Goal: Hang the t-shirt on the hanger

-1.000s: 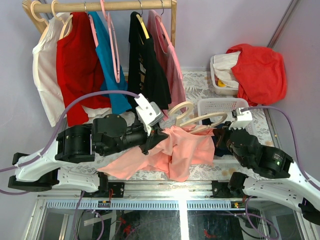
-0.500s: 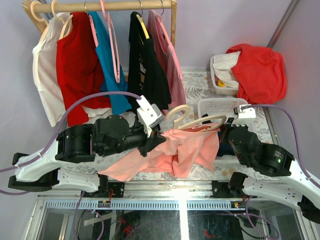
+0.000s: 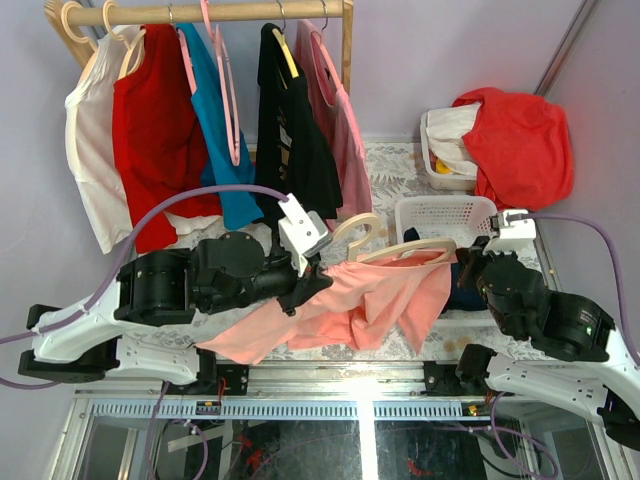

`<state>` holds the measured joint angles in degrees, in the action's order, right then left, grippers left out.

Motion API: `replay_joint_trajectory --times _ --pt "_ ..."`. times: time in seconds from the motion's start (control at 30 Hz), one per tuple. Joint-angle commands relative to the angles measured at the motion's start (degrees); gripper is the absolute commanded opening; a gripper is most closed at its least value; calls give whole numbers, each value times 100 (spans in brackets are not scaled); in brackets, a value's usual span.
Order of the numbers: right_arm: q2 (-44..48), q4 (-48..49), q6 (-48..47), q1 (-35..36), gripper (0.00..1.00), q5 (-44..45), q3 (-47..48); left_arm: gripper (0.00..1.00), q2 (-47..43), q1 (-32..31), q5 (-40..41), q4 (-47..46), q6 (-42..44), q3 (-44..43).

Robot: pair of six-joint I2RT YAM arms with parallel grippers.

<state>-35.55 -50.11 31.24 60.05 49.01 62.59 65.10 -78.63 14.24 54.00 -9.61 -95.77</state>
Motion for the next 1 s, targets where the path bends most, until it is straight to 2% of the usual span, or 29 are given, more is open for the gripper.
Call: replay_joint_trajectory --times 0.0,0.47,0.77,0.97 --pt "39 -331 -257 -29 0 505 405 0 8 40 207 65 -50 -214" --pt "-363 -945 -742 -23 0 284 1327 0 367 37 334 228 20 -564" --pt "-817 -601 -1209 -28 0 88 1831 0 724 43 549 652 3 -1133" --pt "-1454 -142 -1613 -28 0 -222 2331 0 970 44 717 866 3 -1440"
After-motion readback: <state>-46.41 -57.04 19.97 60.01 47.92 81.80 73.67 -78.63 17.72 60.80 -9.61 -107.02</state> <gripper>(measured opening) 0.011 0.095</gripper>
